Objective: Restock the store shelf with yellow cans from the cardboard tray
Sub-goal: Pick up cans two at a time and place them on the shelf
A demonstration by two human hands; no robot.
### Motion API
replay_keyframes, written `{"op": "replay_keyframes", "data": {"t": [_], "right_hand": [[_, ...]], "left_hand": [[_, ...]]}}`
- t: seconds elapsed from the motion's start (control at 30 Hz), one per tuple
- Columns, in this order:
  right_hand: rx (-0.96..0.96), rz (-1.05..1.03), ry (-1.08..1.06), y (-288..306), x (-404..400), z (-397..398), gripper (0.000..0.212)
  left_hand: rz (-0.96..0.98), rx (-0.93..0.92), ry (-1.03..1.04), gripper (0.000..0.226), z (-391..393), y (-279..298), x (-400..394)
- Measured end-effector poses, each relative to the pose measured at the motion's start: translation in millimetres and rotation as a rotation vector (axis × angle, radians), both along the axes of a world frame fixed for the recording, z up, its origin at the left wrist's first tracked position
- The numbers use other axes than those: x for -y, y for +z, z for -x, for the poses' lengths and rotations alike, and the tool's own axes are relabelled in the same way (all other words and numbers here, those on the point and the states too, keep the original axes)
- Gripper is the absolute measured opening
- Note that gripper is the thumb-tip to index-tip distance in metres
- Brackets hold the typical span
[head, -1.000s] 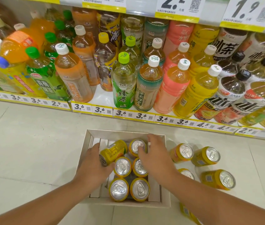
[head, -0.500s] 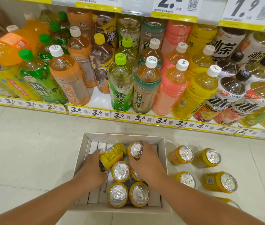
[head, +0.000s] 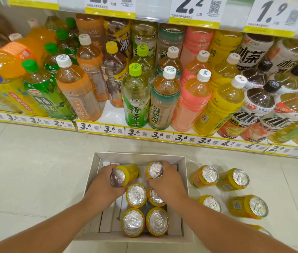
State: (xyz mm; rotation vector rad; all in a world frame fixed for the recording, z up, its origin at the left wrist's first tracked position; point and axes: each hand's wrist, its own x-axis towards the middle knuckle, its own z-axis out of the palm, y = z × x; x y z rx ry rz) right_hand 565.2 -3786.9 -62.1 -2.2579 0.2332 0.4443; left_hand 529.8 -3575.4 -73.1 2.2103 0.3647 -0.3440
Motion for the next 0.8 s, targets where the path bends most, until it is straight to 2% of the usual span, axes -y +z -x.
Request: {"op": "replay_keyframes", "data": {"t": [0.13,0.37,0.53,0.63,0.8], "right_hand": [[0.002,-0.042,-0.018,8,8,0,0.042],[0.039,-0.152,-0.051,20,13,2,0.041],[0.077,-0.189,-0.043,38,17,2,0.057],[0.111,-0.234,-0.066,59,22,1,0.053],[0.192,-0.333,-0.089,128,33,4,0.054]], "left_hand": [[0.073,-0.001,0.038,0.060,-7,8,3],[0.123,0.039,0.026,0.061,-11,13,15],[0.162,0.105,0.096,0.070,-15,29,25],[0.168,0.162,0.070,0.057,-16,60,33],[0.240,0.237,0.032,0.062,-17,138,47]]}}
